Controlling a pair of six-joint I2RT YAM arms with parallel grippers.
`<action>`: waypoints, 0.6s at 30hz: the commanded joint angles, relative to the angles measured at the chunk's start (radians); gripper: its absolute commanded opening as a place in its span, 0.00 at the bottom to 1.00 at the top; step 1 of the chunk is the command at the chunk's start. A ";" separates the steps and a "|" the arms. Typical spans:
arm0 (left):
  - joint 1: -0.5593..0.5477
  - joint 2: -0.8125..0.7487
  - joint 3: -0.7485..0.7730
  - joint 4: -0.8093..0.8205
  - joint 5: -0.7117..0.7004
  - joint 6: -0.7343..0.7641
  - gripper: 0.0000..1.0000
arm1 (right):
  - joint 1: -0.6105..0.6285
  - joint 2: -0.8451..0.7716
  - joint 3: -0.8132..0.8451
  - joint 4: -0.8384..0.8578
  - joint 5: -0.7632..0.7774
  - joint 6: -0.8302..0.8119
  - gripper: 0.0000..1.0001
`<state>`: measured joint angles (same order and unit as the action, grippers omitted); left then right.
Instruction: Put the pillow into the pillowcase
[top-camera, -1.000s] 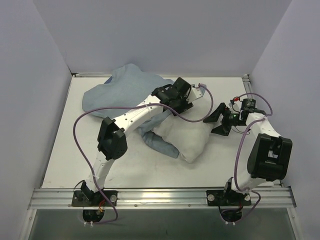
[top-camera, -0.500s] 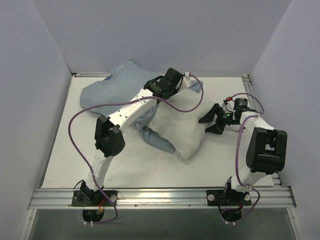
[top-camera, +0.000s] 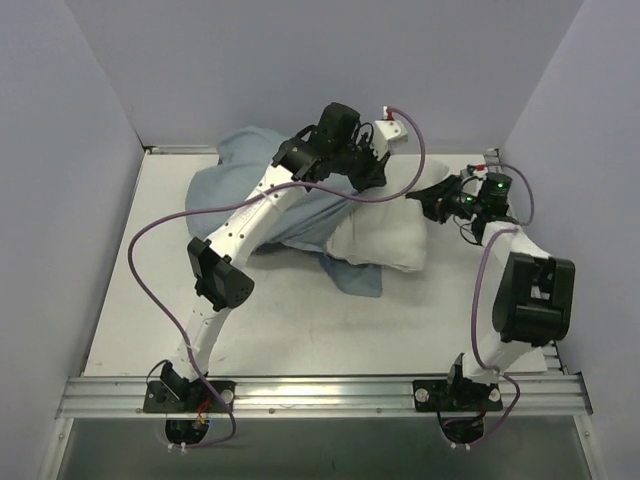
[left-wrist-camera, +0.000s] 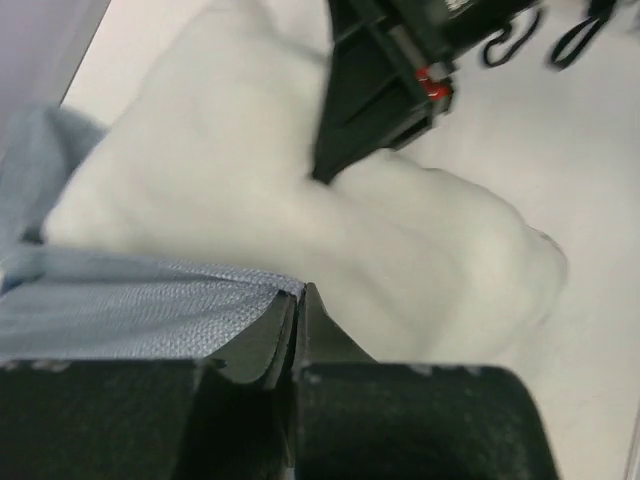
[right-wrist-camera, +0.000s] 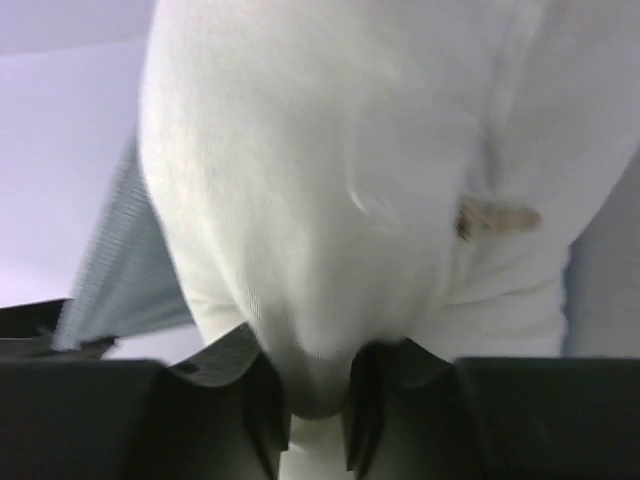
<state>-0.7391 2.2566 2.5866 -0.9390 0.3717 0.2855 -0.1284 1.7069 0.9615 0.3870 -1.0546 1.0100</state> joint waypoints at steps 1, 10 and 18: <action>-0.085 -0.012 0.073 0.432 0.479 -0.280 0.00 | -0.065 -0.243 0.132 0.337 -0.125 0.269 0.17; -0.135 -0.032 0.112 1.281 0.444 -0.692 0.00 | -0.257 -0.644 0.457 -0.168 -0.145 -0.058 0.04; 0.082 -0.544 -0.786 1.645 0.412 -0.884 0.00 | 0.315 -0.594 0.695 -0.660 0.215 -0.551 0.02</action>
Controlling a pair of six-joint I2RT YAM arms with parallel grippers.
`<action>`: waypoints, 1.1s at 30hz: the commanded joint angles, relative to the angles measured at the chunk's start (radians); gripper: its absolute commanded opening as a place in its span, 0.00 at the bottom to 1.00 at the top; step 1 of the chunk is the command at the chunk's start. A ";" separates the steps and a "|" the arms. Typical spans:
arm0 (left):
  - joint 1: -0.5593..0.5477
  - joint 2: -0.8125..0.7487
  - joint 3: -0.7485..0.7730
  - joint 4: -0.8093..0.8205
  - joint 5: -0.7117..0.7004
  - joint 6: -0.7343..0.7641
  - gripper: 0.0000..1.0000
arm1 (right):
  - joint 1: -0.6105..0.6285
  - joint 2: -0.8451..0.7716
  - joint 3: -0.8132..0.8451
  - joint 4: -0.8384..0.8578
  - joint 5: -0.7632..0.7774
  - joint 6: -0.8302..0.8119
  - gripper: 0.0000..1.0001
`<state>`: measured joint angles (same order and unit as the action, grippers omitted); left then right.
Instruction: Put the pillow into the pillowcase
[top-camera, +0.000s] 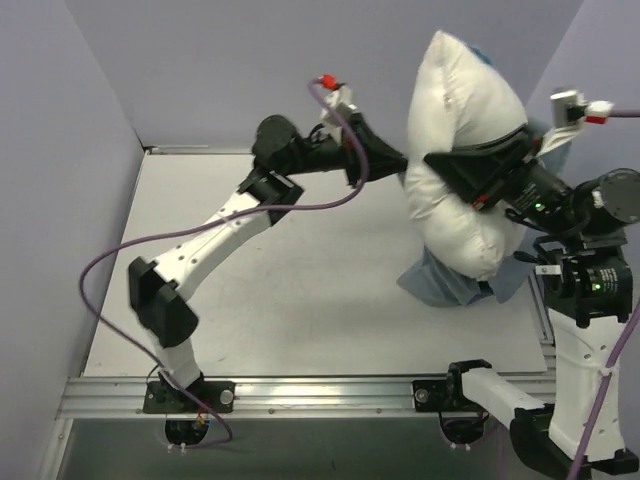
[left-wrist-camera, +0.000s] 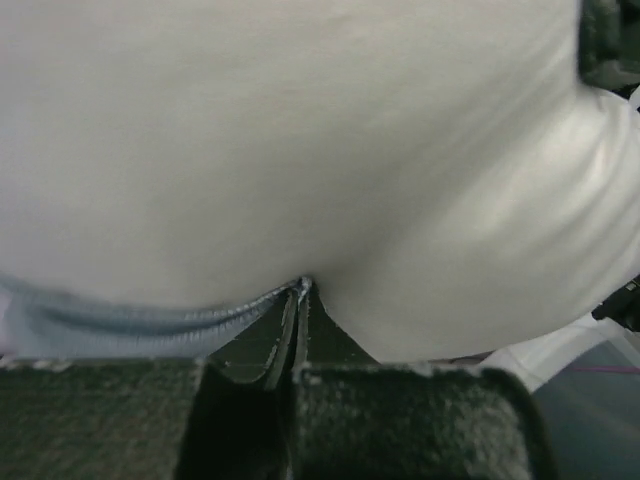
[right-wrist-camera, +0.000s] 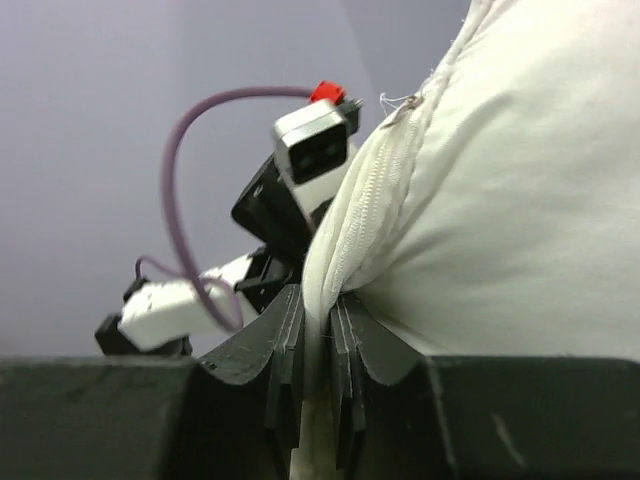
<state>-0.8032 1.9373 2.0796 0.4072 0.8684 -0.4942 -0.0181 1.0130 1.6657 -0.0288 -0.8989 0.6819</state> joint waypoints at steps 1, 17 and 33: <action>0.177 -0.283 -0.408 0.306 -0.072 -0.109 0.00 | 0.255 0.114 -0.061 -0.223 0.083 -0.222 0.03; 0.896 -0.738 -1.236 -0.119 0.043 0.021 0.70 | 0.659 0.835 -0.008 -0.336 0.275 -0.463 0.63; 0.486 -0.604 -1.011 -0.550 -0.206 0.243 0.84 | 0.239 0.843 0.321 -0.646 0.744 -0.861 1.00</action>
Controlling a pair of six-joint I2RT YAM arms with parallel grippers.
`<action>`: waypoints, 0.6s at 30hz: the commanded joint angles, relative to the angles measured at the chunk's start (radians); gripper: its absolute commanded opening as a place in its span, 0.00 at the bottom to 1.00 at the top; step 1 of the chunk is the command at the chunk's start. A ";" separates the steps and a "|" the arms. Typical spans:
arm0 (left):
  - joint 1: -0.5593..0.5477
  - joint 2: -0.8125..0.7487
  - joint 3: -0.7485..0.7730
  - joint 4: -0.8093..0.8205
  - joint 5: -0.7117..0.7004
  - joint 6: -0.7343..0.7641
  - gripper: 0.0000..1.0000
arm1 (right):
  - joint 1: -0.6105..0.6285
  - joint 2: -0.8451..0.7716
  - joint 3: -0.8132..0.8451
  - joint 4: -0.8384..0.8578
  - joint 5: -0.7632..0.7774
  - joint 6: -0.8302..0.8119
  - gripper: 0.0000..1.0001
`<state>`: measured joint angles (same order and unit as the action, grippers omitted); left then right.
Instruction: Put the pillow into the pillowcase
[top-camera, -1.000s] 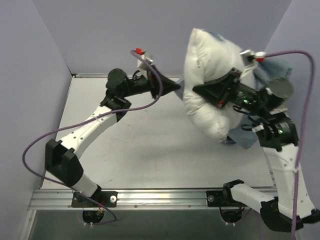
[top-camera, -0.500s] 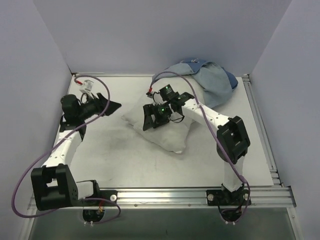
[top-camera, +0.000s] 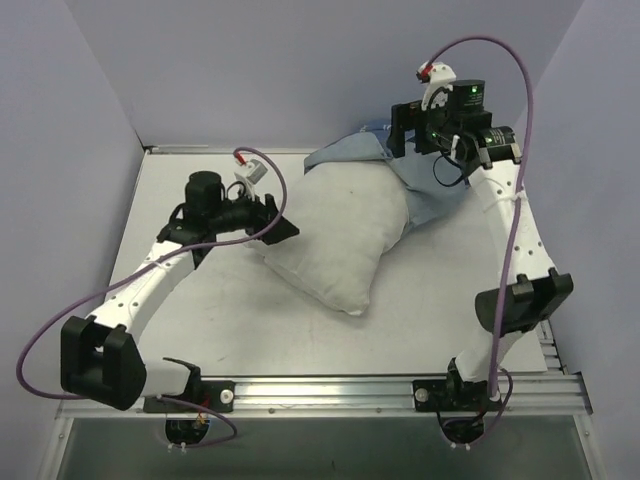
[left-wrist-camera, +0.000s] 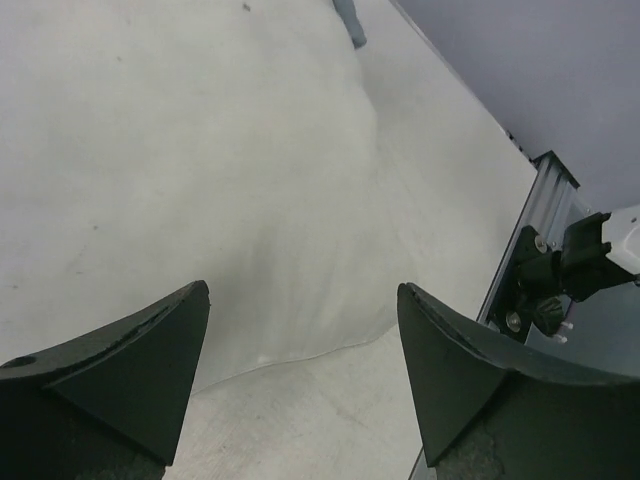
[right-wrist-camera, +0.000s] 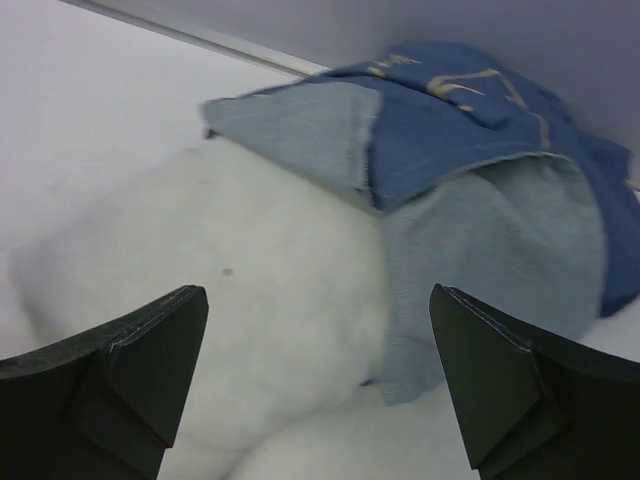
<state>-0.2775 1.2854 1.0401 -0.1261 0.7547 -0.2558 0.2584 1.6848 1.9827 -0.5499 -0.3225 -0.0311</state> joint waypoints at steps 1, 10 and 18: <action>-0.054 0.066 0.046 -0.021 -0.106 0.004 0.84 | -0.050 0.199 0.024 -0.125 0.177 -0.173 1.00; -0.114 0.252 0.098 -0.024 -0.201 -0.054 0.86 | -0.077 0.446 0.177 -0.120 0.120 -0.259 0.81; -0.121 0.368 0.100 0.074 -0.226 -0.089 0.59 | 0.065 0.249 0.019 -0.200 -0.007 -0.289 0.05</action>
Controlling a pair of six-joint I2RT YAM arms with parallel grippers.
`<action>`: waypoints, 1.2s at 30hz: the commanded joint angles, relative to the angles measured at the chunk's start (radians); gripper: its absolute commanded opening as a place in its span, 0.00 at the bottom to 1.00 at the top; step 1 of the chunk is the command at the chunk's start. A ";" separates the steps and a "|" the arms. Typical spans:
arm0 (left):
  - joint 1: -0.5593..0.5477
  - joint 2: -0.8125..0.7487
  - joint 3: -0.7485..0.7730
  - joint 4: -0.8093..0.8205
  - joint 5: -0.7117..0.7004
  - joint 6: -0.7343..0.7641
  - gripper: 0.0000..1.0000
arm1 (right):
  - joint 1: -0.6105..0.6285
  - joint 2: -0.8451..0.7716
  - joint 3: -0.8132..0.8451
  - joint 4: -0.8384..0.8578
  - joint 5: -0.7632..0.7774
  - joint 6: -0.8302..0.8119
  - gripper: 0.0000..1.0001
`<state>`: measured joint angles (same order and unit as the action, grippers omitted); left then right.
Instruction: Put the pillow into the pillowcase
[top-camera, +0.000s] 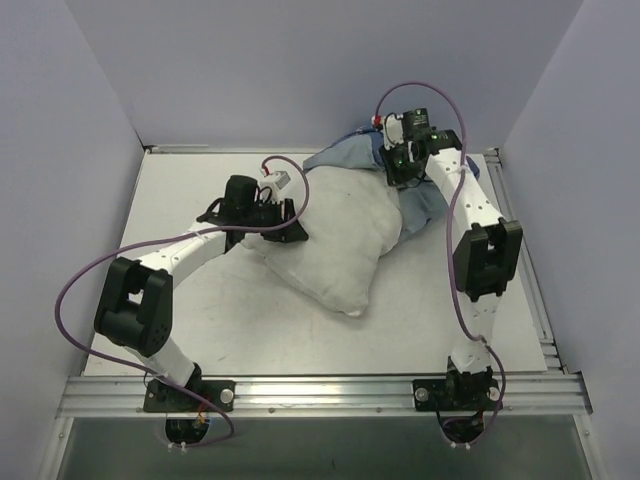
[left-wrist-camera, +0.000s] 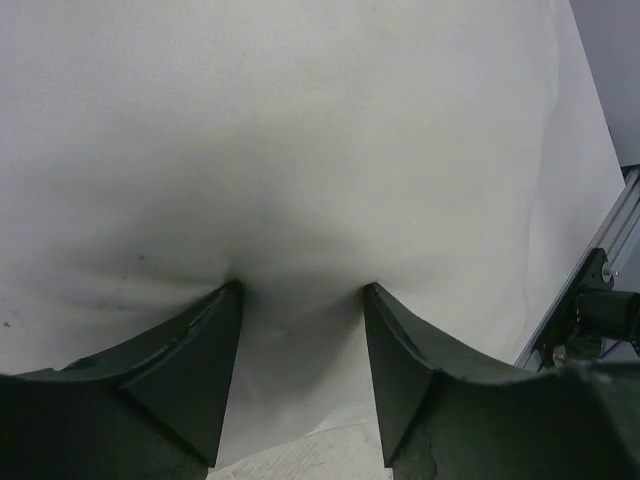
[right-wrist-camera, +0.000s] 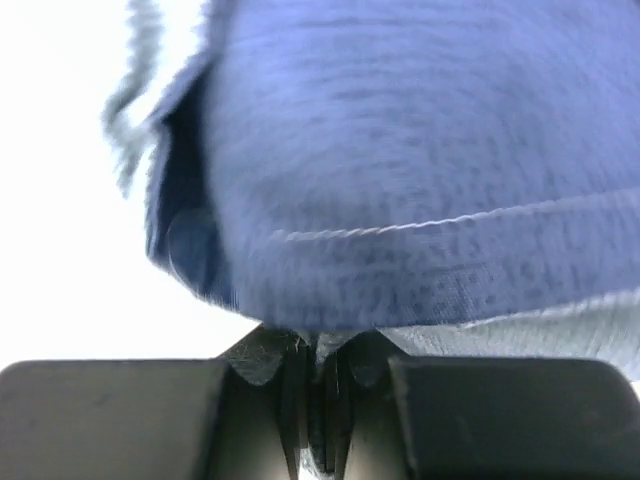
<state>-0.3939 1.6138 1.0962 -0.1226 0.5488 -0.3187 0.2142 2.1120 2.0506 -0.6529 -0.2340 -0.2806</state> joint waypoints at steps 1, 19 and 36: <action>-0.005 0.057 0.045 0.083 -0.010 -0.049 0.56 | 0.166 -0.205 -0.110 -0.111 -0.108 -0.051 0.09; -0.003 0.049 -0.051 0.257 0.037 -0.243 0.00 | 0.159 -0.164 -0.014 -0.341 -0.411 0.104 0.00; 0.012 0.009 -0.154 0.457 -0.006 -0.507 0.00 | 0.338 -0.170 -0.194 -0.283 -0.970 0.239 0.00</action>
<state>-0.3775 1.6897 0.9653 0.2295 0.5529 -0.7631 0.6781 1.9450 1.9202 -0.9146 -1.1442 -0.0612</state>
